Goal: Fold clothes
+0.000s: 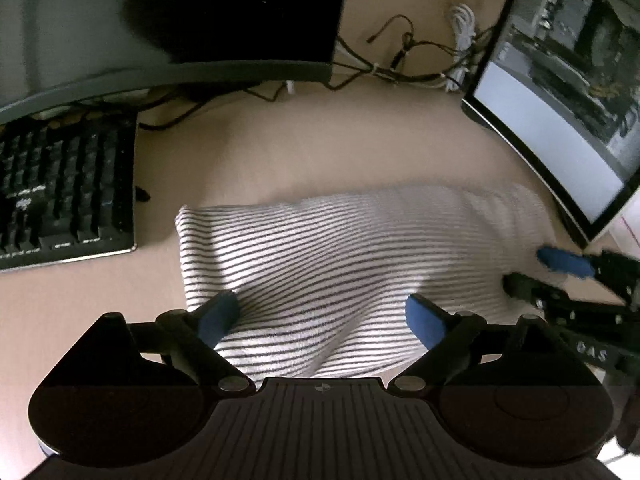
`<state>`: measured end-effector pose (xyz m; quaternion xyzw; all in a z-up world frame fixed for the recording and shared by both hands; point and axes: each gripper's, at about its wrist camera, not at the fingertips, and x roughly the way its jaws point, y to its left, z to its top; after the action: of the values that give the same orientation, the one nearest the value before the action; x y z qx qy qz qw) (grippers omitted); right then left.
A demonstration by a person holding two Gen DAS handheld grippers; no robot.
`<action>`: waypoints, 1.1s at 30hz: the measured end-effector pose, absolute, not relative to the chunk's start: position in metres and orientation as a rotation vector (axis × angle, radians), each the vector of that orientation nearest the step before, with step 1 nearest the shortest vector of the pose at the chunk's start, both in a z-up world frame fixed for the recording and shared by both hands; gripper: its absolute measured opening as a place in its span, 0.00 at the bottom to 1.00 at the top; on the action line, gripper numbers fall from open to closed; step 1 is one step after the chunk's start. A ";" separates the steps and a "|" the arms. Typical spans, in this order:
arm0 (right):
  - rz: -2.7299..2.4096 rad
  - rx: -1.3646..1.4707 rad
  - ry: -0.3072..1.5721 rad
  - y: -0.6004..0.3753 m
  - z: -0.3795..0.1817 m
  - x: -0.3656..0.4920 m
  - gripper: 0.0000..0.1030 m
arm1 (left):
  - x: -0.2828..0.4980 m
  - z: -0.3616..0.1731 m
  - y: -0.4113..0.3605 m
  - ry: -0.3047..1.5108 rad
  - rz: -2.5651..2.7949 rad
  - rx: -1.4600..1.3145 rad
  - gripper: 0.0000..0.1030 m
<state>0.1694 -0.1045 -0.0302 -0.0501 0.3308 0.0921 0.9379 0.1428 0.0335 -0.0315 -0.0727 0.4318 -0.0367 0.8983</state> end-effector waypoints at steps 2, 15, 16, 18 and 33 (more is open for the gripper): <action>0.189 -0.120 0.669 -0.104 -0.033 0.174 0.53 | 0.142 -0.034 0.032 0.893 -0.081 -0.138 0.92; 0.175 -0.017 0.694 -0.114 -0.036 0.174 0.55 | 0.136 -0.037 0.023 0.873 -0.070 -0.122 0.95; 0.179 -0.014 0.696 -0.115 -0.036 0.174 0.55 | 0.135 -0.037 0.022 0.871 -0.067 -0.117 0.95; 0.187 -0.011 0.698 -0.117 -0.036 0.175 0.55 | 0.134 -0.038 0.019 0.867 -0.062 -0.107 0.95; 0.338 0.095 0.657 -0.128 -0.010 0.122 0.97 | 0.023 0.015 -0.024 0.753 0.218 -0.121 0.96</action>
<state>0.1225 -0.1280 -0.0103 0.0464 0.3212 0.1651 0.9314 0.0231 -0.0237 0.0147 -0.0591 0.3666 0.1063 0.9224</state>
